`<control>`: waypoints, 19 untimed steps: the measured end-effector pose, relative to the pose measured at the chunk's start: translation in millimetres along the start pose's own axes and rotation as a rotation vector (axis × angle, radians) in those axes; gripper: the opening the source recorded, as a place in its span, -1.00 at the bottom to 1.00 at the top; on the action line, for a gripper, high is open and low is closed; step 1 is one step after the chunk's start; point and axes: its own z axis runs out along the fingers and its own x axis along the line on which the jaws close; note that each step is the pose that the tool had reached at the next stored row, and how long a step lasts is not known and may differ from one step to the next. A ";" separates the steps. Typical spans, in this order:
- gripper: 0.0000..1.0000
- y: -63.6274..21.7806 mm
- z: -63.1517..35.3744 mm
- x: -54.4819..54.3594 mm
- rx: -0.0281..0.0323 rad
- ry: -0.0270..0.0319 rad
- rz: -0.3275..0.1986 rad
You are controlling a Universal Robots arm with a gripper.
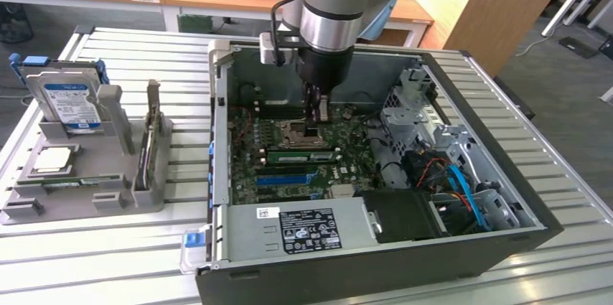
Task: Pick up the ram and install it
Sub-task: 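Press down the ram until it locks into place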
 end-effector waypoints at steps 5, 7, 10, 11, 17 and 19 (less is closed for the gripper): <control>-0.79 5.4 -0.2 0.3 0.0008 -0.0003 0.000; -0.79 9.4 -0.3 0.5 0.0018 -0.0004 0.000; -0.79 15.7 -0.6 0.8 0.0035 -0.0005 0.000; -0.79 17.7 -0.7 0.9 0.0041 -0.0005 0.000; -0.79 26.2 -0.9 1.2 0.0061 -0.0007 0.000; -0.79 26.4 -1.0 1.3 0.0061 -0.0006 0.000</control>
